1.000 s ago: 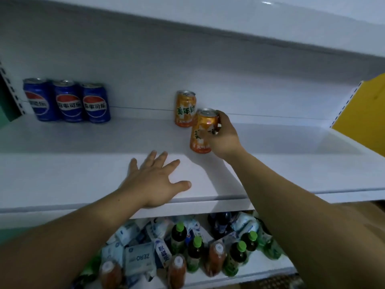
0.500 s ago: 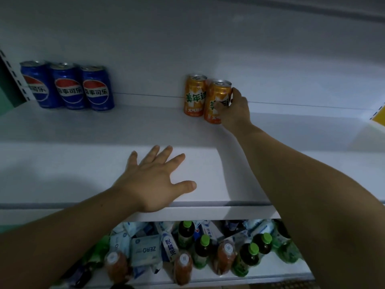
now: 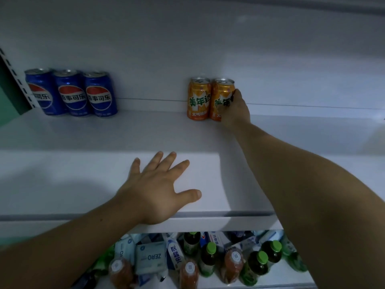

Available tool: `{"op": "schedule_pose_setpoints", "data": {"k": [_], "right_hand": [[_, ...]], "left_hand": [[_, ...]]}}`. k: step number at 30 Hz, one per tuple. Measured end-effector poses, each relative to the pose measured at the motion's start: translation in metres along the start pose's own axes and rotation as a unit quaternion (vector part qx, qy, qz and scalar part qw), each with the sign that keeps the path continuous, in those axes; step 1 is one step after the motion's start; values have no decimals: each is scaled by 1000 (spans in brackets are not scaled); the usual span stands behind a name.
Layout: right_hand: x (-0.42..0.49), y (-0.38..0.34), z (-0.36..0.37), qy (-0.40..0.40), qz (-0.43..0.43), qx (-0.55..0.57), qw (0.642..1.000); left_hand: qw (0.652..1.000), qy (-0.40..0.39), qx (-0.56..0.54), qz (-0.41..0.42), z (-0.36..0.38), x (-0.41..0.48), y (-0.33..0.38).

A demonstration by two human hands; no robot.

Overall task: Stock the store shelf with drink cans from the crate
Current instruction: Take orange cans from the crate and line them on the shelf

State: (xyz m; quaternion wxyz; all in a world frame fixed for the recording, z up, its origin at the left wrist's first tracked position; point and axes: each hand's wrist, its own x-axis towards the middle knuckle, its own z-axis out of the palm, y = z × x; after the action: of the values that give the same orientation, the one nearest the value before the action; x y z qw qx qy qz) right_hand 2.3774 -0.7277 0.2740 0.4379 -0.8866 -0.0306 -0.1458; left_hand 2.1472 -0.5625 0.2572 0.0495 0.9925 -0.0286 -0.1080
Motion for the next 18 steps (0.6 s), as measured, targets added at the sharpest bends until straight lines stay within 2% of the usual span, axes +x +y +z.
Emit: {"op": "schedule_pose_setpoints", "data": {"k": [3,6,11,15,18], "right_hand": [[-7,-7,-9,-26,32,-36,998],[-32,-8,-32,-63,21,-109,992],[-95,-10,-107,-115,48,-258,958],[-153,-1,-177,-101,80,-292,948],[-200,4,-228,-66,126,-304,942]], "left_hand": [[1000,1,-10,5,-2,-1,-1],[999,12,-27,12,-1,-1,-2],[1000,-3,-18,17,-5,-1,-3],[999,-16,-33,33,-22,-4,16],[990,-20,-60,123,-31,-13,64]]}}
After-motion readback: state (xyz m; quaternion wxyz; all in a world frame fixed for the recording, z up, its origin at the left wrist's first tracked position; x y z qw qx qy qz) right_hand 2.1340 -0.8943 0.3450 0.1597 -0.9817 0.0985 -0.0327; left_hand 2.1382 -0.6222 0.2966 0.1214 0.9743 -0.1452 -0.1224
